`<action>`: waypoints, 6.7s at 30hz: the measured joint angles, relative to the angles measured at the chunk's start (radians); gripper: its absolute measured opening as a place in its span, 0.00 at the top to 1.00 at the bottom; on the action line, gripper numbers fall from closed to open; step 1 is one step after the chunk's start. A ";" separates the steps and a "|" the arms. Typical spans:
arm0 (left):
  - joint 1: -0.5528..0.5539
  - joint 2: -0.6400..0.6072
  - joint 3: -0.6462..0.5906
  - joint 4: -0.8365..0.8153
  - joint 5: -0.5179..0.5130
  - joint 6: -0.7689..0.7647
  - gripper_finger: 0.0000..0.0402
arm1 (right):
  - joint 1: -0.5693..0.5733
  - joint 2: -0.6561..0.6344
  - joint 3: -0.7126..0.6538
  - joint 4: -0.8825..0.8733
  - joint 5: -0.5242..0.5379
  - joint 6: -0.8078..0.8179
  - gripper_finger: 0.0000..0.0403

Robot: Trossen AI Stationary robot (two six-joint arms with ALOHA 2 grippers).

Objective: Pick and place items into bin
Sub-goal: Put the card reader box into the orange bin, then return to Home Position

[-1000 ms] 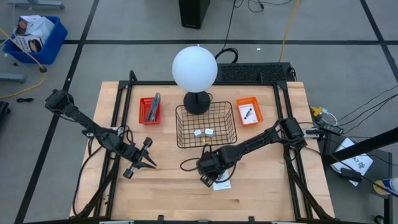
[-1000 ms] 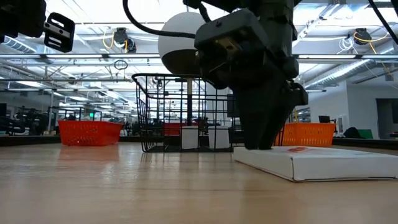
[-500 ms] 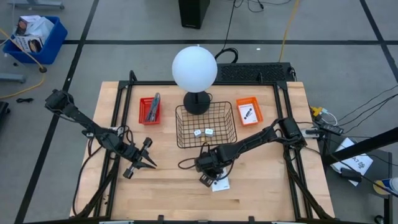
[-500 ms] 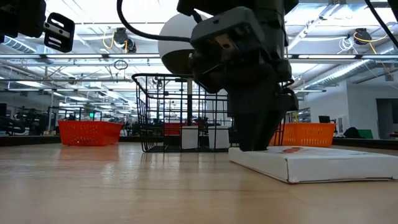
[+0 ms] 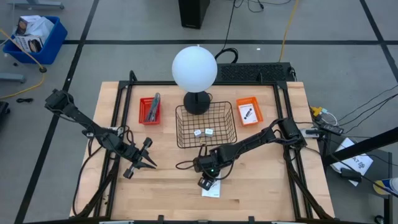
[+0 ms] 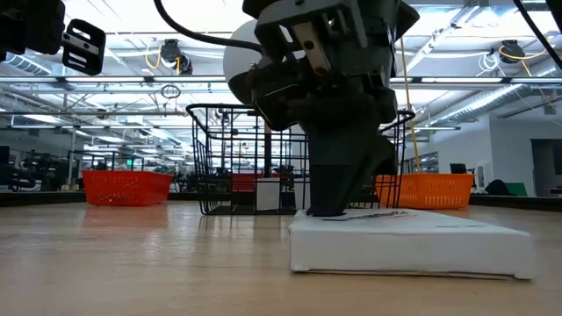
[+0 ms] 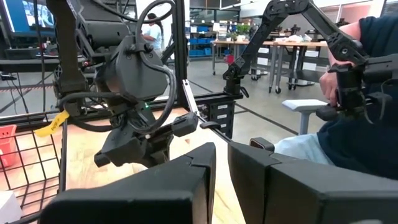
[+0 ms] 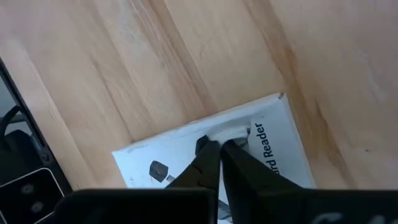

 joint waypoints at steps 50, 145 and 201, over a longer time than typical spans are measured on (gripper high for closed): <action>0.001 0.000 0.000 -0.007 -0.052 -0.018 0.87 | 0.147 -0.400 -0.004 -0.504 0.383 0.262 1.00; 0.050 0.000 0.000 0.044 -0.221 -0.107 0.87 | -0.409 -0.824 -0.244 -0.344 0.343 -0.516 0.65; 0.532 -0.318 0.000 -0.418 -0.062 -0.127 0.87 | 0.055 -1.636 -1.281 0.752 0.359 -0.788 0.64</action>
